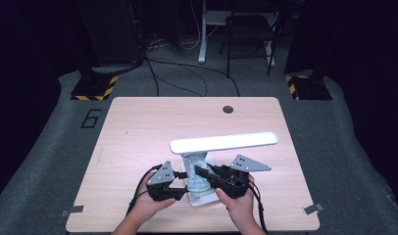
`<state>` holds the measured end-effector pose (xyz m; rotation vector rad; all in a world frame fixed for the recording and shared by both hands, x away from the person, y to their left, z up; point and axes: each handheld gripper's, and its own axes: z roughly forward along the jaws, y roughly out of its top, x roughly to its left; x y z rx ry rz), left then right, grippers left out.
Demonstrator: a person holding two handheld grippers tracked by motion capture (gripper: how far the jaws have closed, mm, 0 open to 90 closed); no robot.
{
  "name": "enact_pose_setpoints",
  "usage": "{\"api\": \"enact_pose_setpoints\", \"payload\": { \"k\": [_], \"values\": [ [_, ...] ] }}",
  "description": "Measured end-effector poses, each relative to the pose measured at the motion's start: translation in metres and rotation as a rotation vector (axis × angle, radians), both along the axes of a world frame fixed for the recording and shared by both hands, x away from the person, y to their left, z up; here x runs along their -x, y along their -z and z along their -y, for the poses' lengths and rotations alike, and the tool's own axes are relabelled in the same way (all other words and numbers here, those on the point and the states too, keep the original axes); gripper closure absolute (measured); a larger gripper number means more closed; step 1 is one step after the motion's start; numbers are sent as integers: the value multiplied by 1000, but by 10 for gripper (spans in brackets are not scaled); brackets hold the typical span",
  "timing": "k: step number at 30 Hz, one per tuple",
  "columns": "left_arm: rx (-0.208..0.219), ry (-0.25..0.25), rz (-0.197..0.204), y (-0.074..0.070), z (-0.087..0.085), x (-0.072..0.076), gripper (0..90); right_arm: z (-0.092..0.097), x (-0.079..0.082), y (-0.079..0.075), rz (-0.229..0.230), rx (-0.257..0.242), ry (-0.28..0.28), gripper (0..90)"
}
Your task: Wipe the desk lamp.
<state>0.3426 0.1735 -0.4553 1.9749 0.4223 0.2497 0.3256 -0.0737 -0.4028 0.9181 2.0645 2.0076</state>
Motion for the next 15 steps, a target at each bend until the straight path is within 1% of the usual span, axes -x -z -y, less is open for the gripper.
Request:
{"api": "enact_pose_setpoints", "payload": {
  "k": [1,2,3,5,6,7,8,9,10,11,12,13,15],
  "values": [
    [-4,-1,-2,0,0,0,530,1,0,-1,-4,-16,-2,751],
    [-7,0,-1,-1,0,0,529,1,1,-3,-17,-30,-3,751],
    [-18,7,-4,-2,0,0,529,1,1,-5,-19,-46,-7,752],
    [-20,7,-5,-2,0,0,529,2,2,-9,-10,-69,-15,752],
    [-23,7,1,-2,0,-1,530,3,3,-12,-17,-82,-19,752],
    [-21,0,-1,-2,1,-1,529,4,3,-17,-18,-123,-34,753],
    [-21,0,-1,-2,1,-1,530,4,3,-17,-18,-123,-34,753],
    [-23,-8,-4,-2,1,0,530,4,3,-19,-23,-136,-39,753],
    [-21,-8,-5,-2,2,0,530,5,3,-23,-30,-171,-56,754],
    [-23,-9,-6,-2,2,0,530,5,3,-23,-30,-171,-56,754],
    [-10,-19,-11,-2,2,0,530,6,3,-25,-39,-194,-67,754],
    [-10,-21,-12,-2,2,0,530,7,2,-27,-49,-233,-89,755],
    [-12,-23,-12,-3,3,0,530,8,3,-31,-63,-283,-114,755]
  ]
}}
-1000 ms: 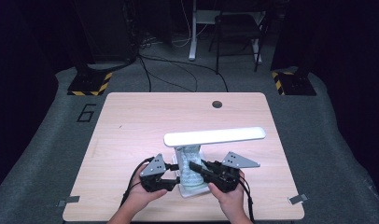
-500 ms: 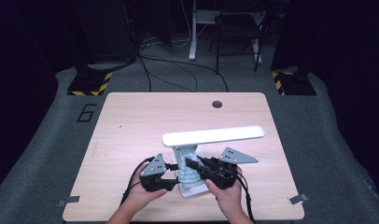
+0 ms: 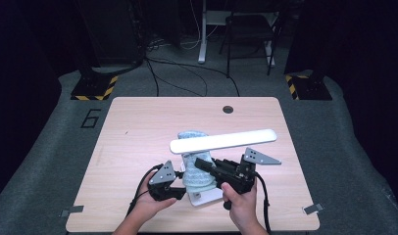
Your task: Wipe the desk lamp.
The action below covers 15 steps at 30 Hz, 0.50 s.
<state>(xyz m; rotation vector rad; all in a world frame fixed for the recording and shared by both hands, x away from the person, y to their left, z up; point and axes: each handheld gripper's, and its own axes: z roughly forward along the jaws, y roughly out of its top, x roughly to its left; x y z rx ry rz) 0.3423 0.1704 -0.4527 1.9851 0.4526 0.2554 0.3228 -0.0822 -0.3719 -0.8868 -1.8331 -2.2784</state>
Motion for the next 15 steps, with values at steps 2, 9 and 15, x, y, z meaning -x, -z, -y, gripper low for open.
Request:
{"api": "enact_pose_setpoints", "payload": {
  "k": [2,9,15],
  "values": [
    [-1,-8,0,0,1,0,530,1,1,-2,-5,-19,-4,755],
    [-22,-1,-4,-3,1,-1,524,5,2,3,33,-32,34,754],
    [57,-8,63,-20,-2,-1,432,4,4,6,55,-50,61,754]
  ]
}}
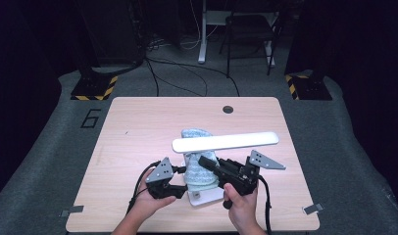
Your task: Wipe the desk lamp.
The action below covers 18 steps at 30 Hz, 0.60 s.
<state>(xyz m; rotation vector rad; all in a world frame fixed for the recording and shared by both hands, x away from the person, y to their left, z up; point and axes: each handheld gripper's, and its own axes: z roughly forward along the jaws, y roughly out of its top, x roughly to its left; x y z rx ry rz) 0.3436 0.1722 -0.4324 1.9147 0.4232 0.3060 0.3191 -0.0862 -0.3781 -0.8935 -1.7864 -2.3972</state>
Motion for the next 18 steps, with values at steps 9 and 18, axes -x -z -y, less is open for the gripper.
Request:
{"api": "enact_pose_setpoints", "payload": {
  "k": [9,18],
  "values": [
    [-12,-34,-14,-5,6,4,527,-8,9,3,20,-50,63,753],
    [-11,-72,-16,-4,8,7,529,-7,15,2,39,-52,128,760]
  ]
}}
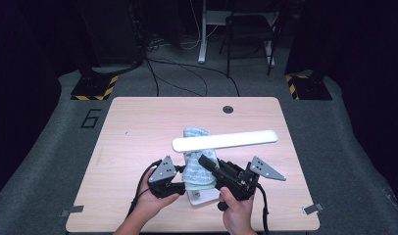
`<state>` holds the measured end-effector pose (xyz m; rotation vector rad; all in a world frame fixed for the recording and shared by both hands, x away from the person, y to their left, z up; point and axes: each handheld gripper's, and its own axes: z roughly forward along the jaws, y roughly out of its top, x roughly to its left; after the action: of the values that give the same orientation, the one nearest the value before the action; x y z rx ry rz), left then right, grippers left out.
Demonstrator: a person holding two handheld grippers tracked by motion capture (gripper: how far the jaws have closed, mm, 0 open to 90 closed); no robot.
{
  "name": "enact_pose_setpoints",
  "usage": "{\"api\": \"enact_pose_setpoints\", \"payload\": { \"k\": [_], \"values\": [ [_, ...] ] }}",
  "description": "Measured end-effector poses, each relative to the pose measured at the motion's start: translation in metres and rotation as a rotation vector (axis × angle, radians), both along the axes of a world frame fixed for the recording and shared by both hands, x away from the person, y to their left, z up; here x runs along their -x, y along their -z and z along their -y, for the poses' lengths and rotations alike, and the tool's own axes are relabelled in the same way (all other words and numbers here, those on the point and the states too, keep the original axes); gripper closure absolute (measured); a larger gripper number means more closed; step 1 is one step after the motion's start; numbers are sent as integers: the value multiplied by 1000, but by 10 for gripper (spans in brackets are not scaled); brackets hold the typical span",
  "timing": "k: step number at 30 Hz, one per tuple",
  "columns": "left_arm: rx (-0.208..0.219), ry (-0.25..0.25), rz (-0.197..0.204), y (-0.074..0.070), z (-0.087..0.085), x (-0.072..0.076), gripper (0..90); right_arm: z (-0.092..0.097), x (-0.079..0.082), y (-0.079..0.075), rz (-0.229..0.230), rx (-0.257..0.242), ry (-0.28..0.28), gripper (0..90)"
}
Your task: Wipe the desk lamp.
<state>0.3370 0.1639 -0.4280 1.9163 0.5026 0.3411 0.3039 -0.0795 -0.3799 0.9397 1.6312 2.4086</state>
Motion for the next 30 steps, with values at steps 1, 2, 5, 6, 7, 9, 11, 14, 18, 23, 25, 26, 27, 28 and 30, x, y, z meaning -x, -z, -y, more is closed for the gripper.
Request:
{"api": "enact_pose_setpoints", "payload": {
  "k": [1,2,5,6,7,9,11,14,18,23,25,26,27,28,30],
  "values": [
    [2,-7,3,0,0,0,529,1,1,-1,8,11,15,760],
    [-1,-11,4,0,0,0,529,2,2,-1,12,17,30,761],
    [-10,-2,4,0,0,0,529,5,5,-2,40,59,86,761],
    [-8,-2,5,0,0,0,528,5,6,-3,37,61,95,761],
    [-10,-6,5,0,-1,0,528,9,7,-2,41,72,118,761],
    [-8,-10,1,0,-1,1,528,11,7,-2,44,81,131,762],
    [-7,-12,-1,0,-1,1,528,16,9,-2,57,112,202,761],
    [-10,-9,6,0,-1,0,528,21,9,-2,69,132,229,761],
    [-7,-12,5,1,-1,0,528,28,11,-1,101,196,315,761],
    [-7,-19,1,0,0,0,528,34,11,0,105,220,375,761],
    [-3,-27,3,1,0,0,528,30,13,-1,116,239,389,760],
    [-8,-27,4,0,0,0,528,29,13,-1,121,240,389,760],
    [-8,-24,-3,0,-1,0,528,26,14,-2,122,241,384,760],
    [-10,-17,-7,0,-2,-1,528,25,14,-3,127,246,383,761],
    [-12,-23,-5,0,-3,-1,528,20,15,-5,145,256,375,760]
  ]
}}
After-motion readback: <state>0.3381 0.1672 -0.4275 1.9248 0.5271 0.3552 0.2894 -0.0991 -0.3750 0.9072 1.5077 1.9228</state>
